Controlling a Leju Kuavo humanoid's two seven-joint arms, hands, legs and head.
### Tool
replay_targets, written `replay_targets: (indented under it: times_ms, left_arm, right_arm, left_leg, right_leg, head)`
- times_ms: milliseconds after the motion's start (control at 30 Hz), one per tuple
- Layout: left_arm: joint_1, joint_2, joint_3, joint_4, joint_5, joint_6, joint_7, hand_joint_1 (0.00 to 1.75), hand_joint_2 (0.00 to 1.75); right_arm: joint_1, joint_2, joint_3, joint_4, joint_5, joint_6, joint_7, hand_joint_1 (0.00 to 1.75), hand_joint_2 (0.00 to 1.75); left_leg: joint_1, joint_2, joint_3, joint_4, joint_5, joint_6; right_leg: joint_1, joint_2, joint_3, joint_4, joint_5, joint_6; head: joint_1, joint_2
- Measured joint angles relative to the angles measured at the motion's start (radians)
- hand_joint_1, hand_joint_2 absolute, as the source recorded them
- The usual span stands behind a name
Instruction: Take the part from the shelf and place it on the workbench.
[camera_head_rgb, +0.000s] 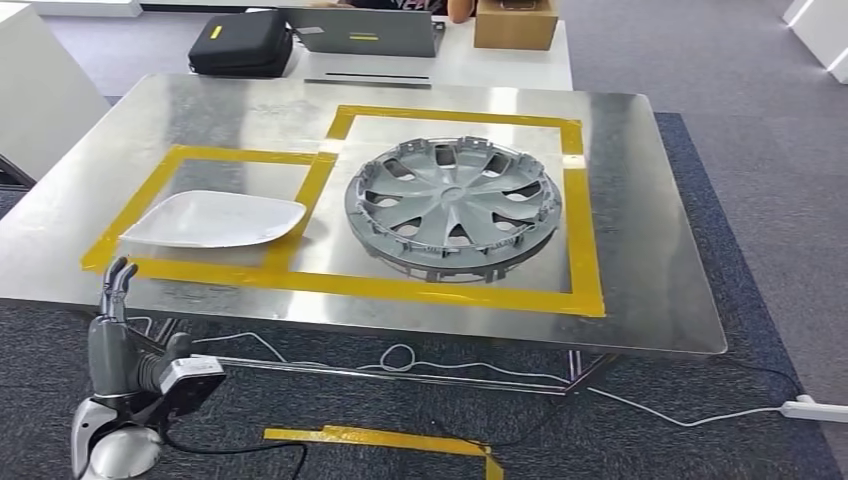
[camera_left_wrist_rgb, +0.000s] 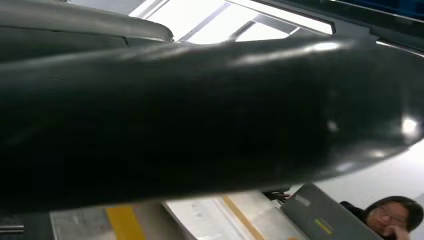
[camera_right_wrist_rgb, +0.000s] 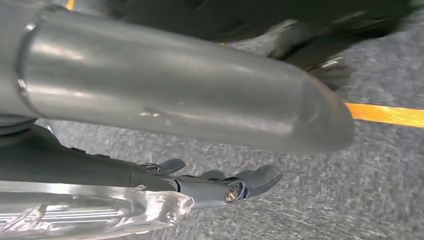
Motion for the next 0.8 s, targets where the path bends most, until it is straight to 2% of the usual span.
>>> replay_targets:
  times_ms: [33,67,167,200,233,267,333,367,400,433,467,533,567,600,667,700,733,767,800]
  left_arm:
    - [0.005,-0.003,0.003,-0.014,0.005,-0.003,-0.002,0.0,0.0]
    - [0.008,-0.004,0.006,-0.026,0.007,-0.004,-0.004,0.0,0.0]
    - [0.016,-0.008,0.012,-0.048,0.011,-0.004,-0.008,0.0,0.0]
    - [0.02,-0.009,0.016,-0.052,0.018,-0.002,-0.009,0.0,0.0]
    - [0.026,-0.01,0.023,-0.055,0.03,0.0,-0.013,0.0,0.0]
    - [0.033,-0.012,0.035,-0.057,0.05,0.002,-0.021,0.0,0.0]
    - [0.05,-0.016,0.072,-0.061,0.099,0.002,-0.047,0.0,0.0]
    - [0.06,-0.02,0.096,-0.062,0.122,0.002,-0.06,0.0,0.0]
    - [0.069,-0.023,0.119,-0.063,0.141,0.002,-0.069,0.0,0.0]
    - [0.077,-0.028,0.144,-0.062,0.155,0.0,-0.076,0.0,0.0]
    - [0.082,-0.033,0.169,-0.061,0.165,-0.002,-0.081,0.0,0.0]
    - [0.082,-0.045,0.223,-0.053,0.172,-0.003,-0.093,0.0,0.0]
    - [0.079,-0.052,0.253,-0.042,0.172,-0.002,-0.098,0.0,0.0]
    - [0.074,-0.06,0.283,-0.027,0.172,0.001,-0.103,0.0,0.0]
    - [0.057,-0.076,0.351,0.024,0.176,0.011,-0.111,0.0,0.0]
    - [0.047,-0.086,0.385,0.057,0.178,0.017,-0.115,0.0,0.0]
    - [0.036,-0.094,0.419,0.093,0.18,0.023,-0.12,0.0,0.0]
    - [0.025,-0.1,0.451,0.13,0.181,0.027,-0.125,0.0,0.0]
    - [0.015,-0.105,0.48,0.166,0.181,0.029,-0.129,0.0,0.0]
  right_arm:
    - [-0.009,0.009,-0.001,0.001,0.0,-0.006,0.003,0.0,0.0]
    - [-0.017,0.016,-0.001,0.002,0.0,-0.007,0.005,0.0,0.0]
    - [-0.028,0.029,-0.001,0.006,0.002,-0.007,0.005,0.0,0.0]
    - [-0.027,0.03,-0.001,0.006,0.003,-0.004,0.002,0.0,0.0]
    - [-0.025,0.03,-0.001,0.007,0.006,0.001,-0.005,0.0,0.0]
    - [-0.022,0.029,-0.001,0.007,0.01,0.008,-0.014,0.0,0.0]
    - [-0.01,0.026,-0.001,0.007,0.021,0.028,-0.037,0.0,0.0]
    - [-0.001,0.024,0.0,0.006,0.022,0.038,-0.045,0.0,0.0]
    - [0.009,0.022,0.002,0.006,0.019,0.047,-0.05,0.0,0.0]
    - [0.017,0.021,0.004,0.005,0.013,0.053,-0.052,0.0,0.0]
    - [0.023,0.02,0.007,0.004,0.006,0.057,-0.053,0.0,0.0]
    - [0.028,0.02,0.01,0.003,-0.003,0.059,-0.05,0.0,0.0]
    - [0.027,0.021,0.01,0.003,-0.006,0.058,-0.048,0.0,0.0]
    - [0.027,0.021,0.01,0.003,-0.008,0.057,-0.045,0.0,0.0]
    - [0.028,0.021,0.01,0.003,-0.012,0.055,-0.04,0.0,0.0]
    - [0.029,0.021,0.01,0.003,-0.013,0.055,-0.038,0.0,0.0]
    - [0.03,0.021,0.01,0.003,-0.014,0.054,-0.037,0.0,0.0]
    - [0.03,0.02,0.01,0.003,-0.014,0.054,-0.036,0.0,0.0]
    - [0.03,0.02,0.01,0.003,-0.013,0.054,-0.036,0.0,0.0]
  left_leg:
    - [0.002,0.0,-0.005,0.006,0.002,-0.01]
    - [0.003,-0.001,-0.009,0.012,0.004,-0.019]
    - [0.004,-0.003,-0.014,0.019,0.014,-0.04]
    - [0.006,-0.004,-0.017,0.025,0.004,-0.044]
    - [0.008,-0.005,-0.023,0.045,-0.024,-0.047]
    - [0.008,-0.006,-0.034,0.086,-0.068,-0.049]
    - [0.007,-0.007,-0.065,0.21,-0.171,-0.047]
    - [0.006,-0.008,-0.073,0.266,-0.201,-0.045]
    - [0.003,-0.009,-0.069,0.294,-0.211,-0.04]
    - [0.0,-0.009,-0.048,0.285,-0.202,-0.033]
    - [-0.005,-0.011,-0.01,0.24,-0.181,-0.022]
    - [-0.018,-0.017,0.086,0.099,-0.142,0.005]
    - [-0.023,-0.019,0.12,0.045,-0.131,0.012]
    - [-0.028,-0.021,0.137,0.014,-0.127,0.015]
    - [-0.031,-0.018,0.134,-0.002,-0.115,0.012]
    - [-0.031,-0.015,0.129,-0.008,-0.105,0.015]
    - [-0.029,-0.012,0.121,-0.014,-0.093,0.019]
    - [-0.027,-0.009,0.109,-0.02,-0.079,0.024]
    - [-0.027,-0.006,0.097,-0.021,-0.067,0.028]
  right_leg:
    - [-0.002,0.001,0.033,-0.054,0.021,0.0]
    - [-0.003,0.003,0.05,-0.089,0.03,-0.003]
    - [0.0,0.011,0.038,-0.088,0.031,-0.037]
    - [0.001,0.011,0.033,-0.086,0.034,-0.05]
    - [0.003,0.01,0.029,-0.086,0.04,-0.06]
    - [0.005,0.009,0.023,-0.086,0.049,-0.069]
    - [0.013,0.01,0.009,-0.085,0.066,-0.079]
    - [0.018,0.01,-0.001,-0.084,0.074,-0.082]
    - [0.023,0.011,-0.011,-0.083,0.081,-0.083]
    - [0.029,0.011,-0.02,-0.083,0.087,-0.085]
    - [0.034,0.011,-0.029,-0.082,0.094,-0.086]
    - [0.041,0.014,-0.041,-0.082,0.107,-0.085]
    - [0.043,0.015,-0.046,-0.082,0.113,-0.082]
    - [0.043,0.016,-0.048,-0.083,0.12,-0.078]
    - [0.041,0.016,-0.052,-0.085,0.134,-0.065]
    - [0.04,0.015,-0.056,-0.083,0.131,-0.059]
    - [0.04,0.014,-0.066,-0.071,0.112,-0.054]
    - [0.039,0.013,-0.079,-0.04,0.075,-0.049]
    - [0.038,0.011,-0.096,0.008,0.025,-0.047]
  head:
    - [0.002,0.0]
    - [0.003,0.0]
    - [0.002,0.0]
    - [0.0,0.0]
    - [-0.002,0.0]
    - [-0.004,0.0]
    - [-0.007,0.0]
    - [-0.008,0.0]
    - [-0.008,0.0]
    - [-0.008,0.0]
    - [-0.008,0.0]
    - [-0.008,0.0]
    - [-0.007,0.0]
    - [-0.007,0.0]
    - [-0.007,0.0]
    - [-0.007,0.0]
    - [-0.006,0.0]
    - [-0.004,0.0]
    - [-0.002,0.0]
